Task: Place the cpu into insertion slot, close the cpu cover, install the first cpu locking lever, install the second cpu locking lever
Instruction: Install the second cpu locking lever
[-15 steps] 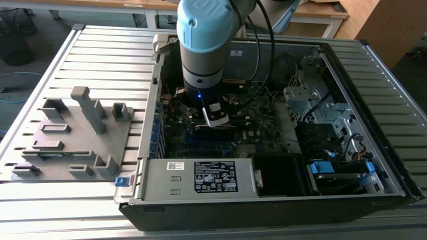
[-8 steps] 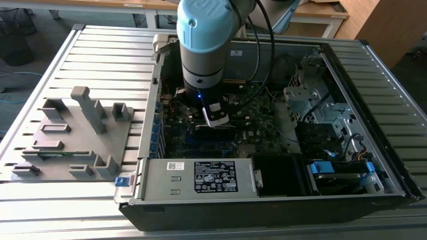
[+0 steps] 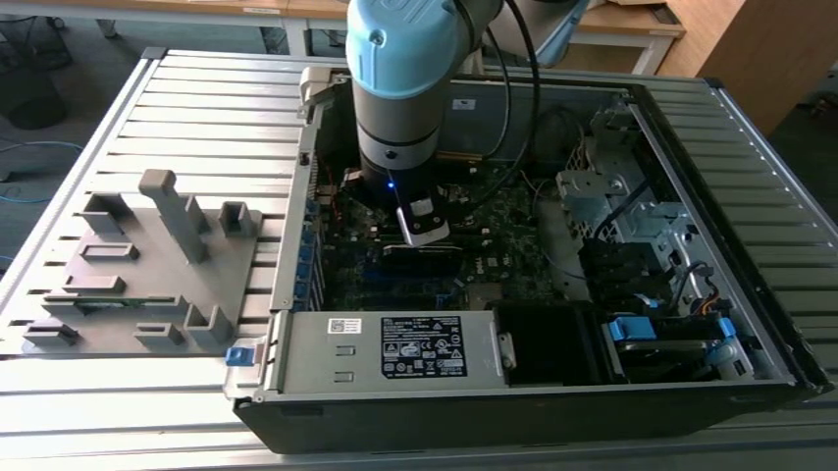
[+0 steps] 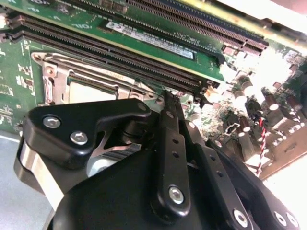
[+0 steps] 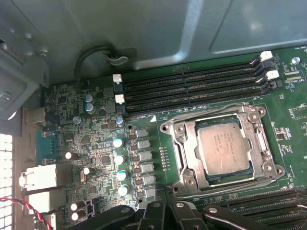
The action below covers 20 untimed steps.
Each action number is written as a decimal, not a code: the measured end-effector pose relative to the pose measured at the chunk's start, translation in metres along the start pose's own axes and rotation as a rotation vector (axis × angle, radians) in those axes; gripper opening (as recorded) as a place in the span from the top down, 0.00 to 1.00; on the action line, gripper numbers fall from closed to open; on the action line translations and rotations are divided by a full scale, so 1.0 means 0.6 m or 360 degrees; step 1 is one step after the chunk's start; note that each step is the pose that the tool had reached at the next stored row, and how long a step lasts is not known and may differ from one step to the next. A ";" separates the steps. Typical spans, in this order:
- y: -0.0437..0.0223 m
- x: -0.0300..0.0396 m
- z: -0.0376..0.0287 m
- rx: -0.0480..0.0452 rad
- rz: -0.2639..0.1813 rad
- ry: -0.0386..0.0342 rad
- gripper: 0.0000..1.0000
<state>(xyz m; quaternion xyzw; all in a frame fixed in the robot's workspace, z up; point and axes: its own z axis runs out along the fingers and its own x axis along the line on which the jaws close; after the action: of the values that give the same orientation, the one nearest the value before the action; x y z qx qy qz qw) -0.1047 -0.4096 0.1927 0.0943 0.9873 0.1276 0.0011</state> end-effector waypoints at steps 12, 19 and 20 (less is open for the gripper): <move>-0.001 0.000 0.005 0.0000 -0.0001 -0.0007 0.90; -0.002 0.000 0.008 0.0000 -0.0001 -0.0008 0.90; -0.002 0.000 0.008 -0.0001 -0.0001 -0.0008 0.90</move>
<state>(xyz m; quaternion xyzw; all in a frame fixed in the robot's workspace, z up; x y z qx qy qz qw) -0.1048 -0.4097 0.1874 0.0944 0.9873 0.1275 0.0035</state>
